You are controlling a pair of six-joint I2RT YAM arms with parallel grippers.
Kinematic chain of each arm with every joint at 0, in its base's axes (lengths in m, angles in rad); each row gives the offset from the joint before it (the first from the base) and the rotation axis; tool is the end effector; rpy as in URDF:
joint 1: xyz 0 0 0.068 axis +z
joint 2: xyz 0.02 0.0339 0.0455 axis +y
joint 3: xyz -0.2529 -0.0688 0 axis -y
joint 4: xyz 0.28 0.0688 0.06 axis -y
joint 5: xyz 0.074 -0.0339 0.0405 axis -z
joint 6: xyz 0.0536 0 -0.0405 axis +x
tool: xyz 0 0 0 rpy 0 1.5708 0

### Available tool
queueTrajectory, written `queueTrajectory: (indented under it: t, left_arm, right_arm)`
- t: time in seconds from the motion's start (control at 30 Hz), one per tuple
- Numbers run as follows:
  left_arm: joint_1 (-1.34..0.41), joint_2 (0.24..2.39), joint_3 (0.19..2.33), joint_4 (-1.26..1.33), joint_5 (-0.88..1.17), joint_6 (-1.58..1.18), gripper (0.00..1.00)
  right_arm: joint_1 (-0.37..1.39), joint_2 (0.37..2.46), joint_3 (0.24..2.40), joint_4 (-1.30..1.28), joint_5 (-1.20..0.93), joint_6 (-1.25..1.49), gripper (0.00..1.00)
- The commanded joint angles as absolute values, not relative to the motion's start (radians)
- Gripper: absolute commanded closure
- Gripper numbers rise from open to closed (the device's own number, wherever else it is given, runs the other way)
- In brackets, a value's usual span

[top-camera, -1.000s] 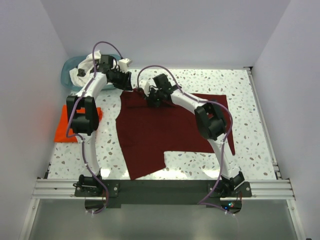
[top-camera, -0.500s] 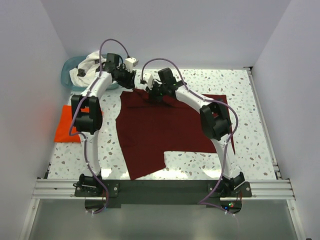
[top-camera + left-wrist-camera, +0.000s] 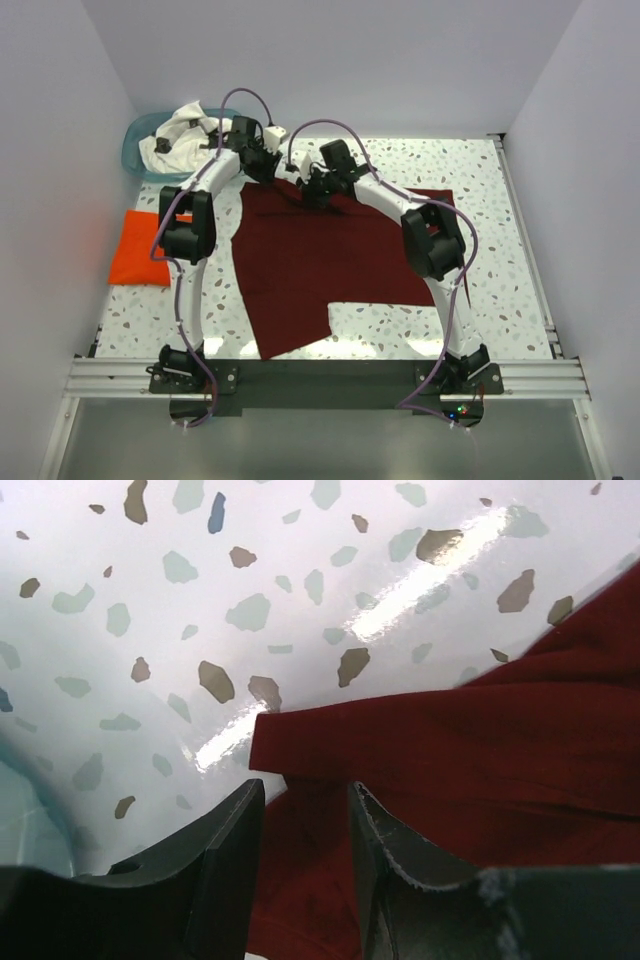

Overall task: Fold and stack the t-shirts
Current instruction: Fold the tshirt

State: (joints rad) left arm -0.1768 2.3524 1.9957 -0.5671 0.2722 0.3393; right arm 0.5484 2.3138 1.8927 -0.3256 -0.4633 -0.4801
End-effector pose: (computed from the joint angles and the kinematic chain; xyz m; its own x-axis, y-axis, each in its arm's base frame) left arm 0.5460 -0.1122 0.1512 -0.6312 0.4384 -0.6398 0.5716 0.8205 -0.0017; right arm 0.4660 0.3127 0.1572 -0.1694 -0.5877 -0.7912 -0.9296 0.3619 -0.0698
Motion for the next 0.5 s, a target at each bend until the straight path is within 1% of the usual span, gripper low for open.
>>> queueTrajectory:
  t: [0.0, 0.17, 0.47]
  left_arm:
    - [-0.17, 2.359, 2.048, -0.492, 0.233, 0.334, 0.57]
    - [-0.17, 2.382, 2.056, -0.462, 0.213, 0.322, 0.6]
    - [-0.169, 2.431, 2.102, -0.491, 0.221, 0.298, 0.64]
  right_arm:
    - [0.545, 2.23, 1.876, -0.304, -0.494, -0.489, 1.0]
    - [0.548, 2.227, 1.864, -0.305, -0.494, -0.497, 1.0]
    - [0.546, 2.235, 1.871, -0.305, -0.489, -0.497, 1.0]
